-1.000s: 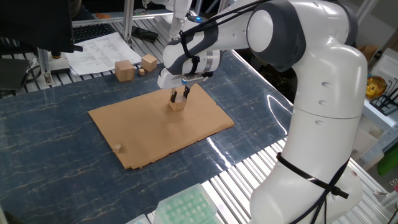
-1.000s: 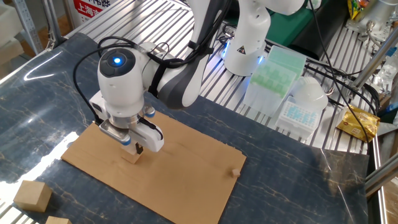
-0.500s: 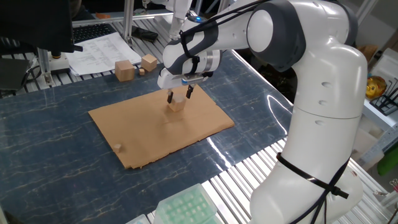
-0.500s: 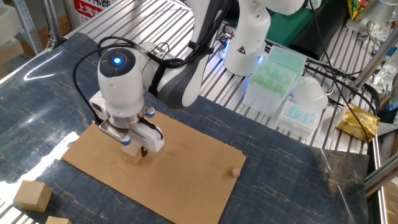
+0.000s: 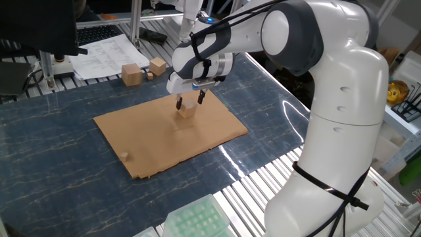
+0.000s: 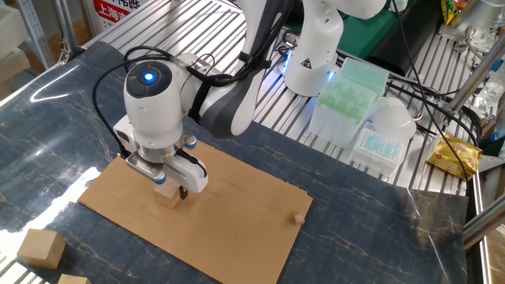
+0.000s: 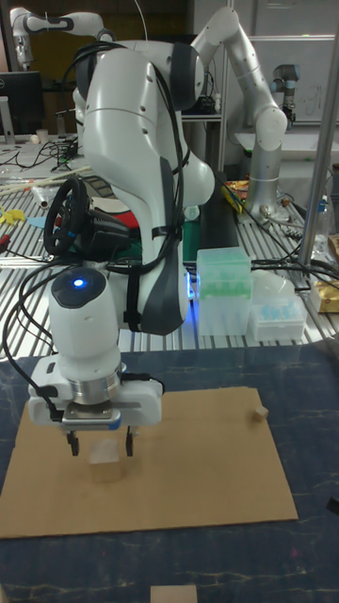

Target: Grab the block and place it at the designated location

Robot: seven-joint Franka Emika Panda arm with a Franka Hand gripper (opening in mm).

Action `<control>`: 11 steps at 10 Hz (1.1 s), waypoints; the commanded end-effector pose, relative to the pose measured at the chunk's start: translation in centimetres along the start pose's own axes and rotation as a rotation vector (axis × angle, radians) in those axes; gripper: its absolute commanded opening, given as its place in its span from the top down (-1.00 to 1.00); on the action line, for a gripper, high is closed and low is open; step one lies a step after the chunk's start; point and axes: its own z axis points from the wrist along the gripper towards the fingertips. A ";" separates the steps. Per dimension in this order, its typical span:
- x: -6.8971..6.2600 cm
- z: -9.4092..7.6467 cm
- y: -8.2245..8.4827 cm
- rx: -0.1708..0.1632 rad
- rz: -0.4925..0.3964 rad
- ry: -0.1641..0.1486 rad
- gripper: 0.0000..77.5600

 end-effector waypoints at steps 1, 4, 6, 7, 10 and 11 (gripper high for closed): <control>0.7 -3.0 -0.2 0.013 0.004 -0.004 -1.00; 1.3 -4.6 0.0 0.016 0.008 -0.003 -1.00; 1.9 -6.5 1.0 0.016 0.024 0.000 -1.00; 2.2 -7.4 1.7 0.015 0.037 0.005 -1.00; 3.1 -9.4 3.7 0.013 0.044 0.015 -1.00; 3.4 -9.9 4.2 0.014 0.052 0.024 -1.00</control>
